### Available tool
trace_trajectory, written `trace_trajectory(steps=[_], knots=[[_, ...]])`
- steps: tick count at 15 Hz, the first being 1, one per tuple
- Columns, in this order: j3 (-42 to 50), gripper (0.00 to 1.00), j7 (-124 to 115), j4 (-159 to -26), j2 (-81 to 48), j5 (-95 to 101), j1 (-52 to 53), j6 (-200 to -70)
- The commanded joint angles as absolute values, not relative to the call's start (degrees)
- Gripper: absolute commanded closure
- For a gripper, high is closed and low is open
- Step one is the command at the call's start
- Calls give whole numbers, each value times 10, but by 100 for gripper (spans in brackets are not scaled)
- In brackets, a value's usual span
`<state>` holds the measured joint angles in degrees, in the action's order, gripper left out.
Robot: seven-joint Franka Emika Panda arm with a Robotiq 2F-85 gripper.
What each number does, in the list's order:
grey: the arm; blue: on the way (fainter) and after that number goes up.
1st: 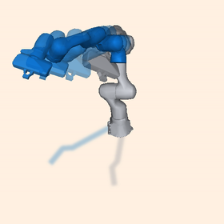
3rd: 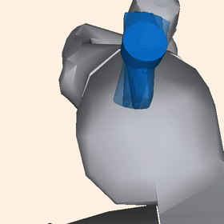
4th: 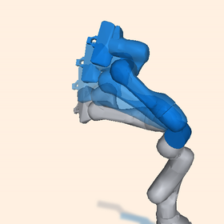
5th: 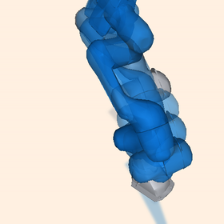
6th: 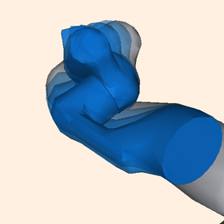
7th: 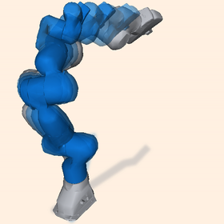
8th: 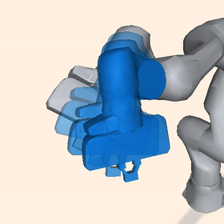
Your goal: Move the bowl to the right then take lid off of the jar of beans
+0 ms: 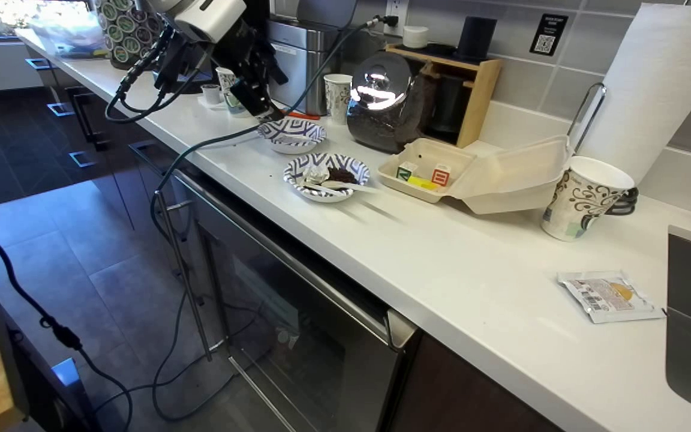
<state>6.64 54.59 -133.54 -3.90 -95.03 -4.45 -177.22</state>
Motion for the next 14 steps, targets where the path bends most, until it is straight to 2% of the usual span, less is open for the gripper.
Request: trace_trajectory(steps=[1, 7, 14], knots=[[63, 0, 525, -1381, -28, -864, -40, -1785], [75, 0, 424, -1429, -13, -602, -57, -1705], [106, 0, 235, -1318, 31, -327, -87, -1587]])
